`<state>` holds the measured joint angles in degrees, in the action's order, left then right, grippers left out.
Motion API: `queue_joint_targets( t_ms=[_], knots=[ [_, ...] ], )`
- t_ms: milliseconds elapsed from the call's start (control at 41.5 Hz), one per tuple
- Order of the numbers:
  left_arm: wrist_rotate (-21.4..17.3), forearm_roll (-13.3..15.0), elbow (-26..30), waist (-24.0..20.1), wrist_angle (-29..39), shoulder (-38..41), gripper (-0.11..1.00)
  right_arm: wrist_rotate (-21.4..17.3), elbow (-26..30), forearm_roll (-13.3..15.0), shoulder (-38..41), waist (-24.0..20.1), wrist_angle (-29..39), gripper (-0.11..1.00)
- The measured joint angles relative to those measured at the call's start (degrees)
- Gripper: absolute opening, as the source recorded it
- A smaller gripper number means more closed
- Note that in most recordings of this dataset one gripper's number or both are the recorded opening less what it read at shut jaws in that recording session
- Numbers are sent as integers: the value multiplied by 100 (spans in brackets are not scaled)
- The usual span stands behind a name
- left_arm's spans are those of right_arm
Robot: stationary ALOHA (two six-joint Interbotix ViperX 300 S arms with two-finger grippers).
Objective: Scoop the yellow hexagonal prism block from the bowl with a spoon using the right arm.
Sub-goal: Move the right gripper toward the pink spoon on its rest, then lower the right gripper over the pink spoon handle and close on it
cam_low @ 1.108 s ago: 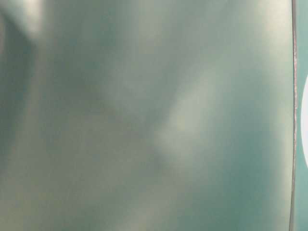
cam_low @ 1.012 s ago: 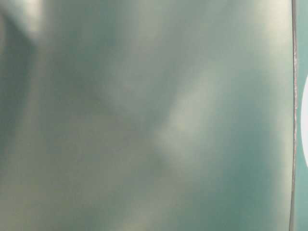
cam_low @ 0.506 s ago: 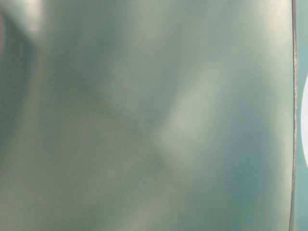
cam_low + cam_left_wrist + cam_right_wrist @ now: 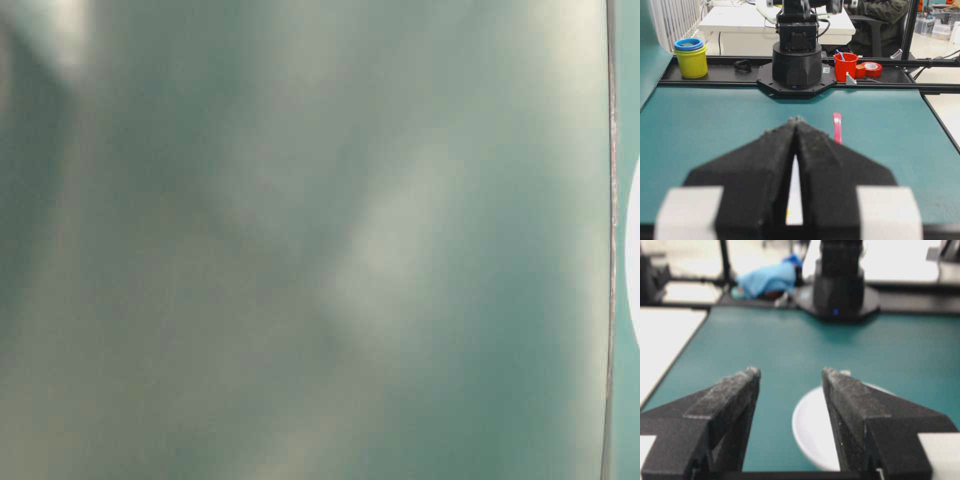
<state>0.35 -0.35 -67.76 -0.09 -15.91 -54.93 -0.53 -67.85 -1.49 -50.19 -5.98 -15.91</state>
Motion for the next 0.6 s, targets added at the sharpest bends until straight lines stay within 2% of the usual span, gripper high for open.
queue_joint_targets(
  t_ms=[265, 434, 602],
  knots=[
    [0, -18, 0, 0, 0, 0, 0, 0, -343, -325, 817, -246, -888, 57],
    [-53, -18, 0, -9, 0, 0, 0, 0, -694, -686, 1433, -571, -1863, 57],
    [-70, -18, 0, -9, 0, 0, 0, -18, -932, -1169, 2118, -905, -2874, 57]
  ],
)
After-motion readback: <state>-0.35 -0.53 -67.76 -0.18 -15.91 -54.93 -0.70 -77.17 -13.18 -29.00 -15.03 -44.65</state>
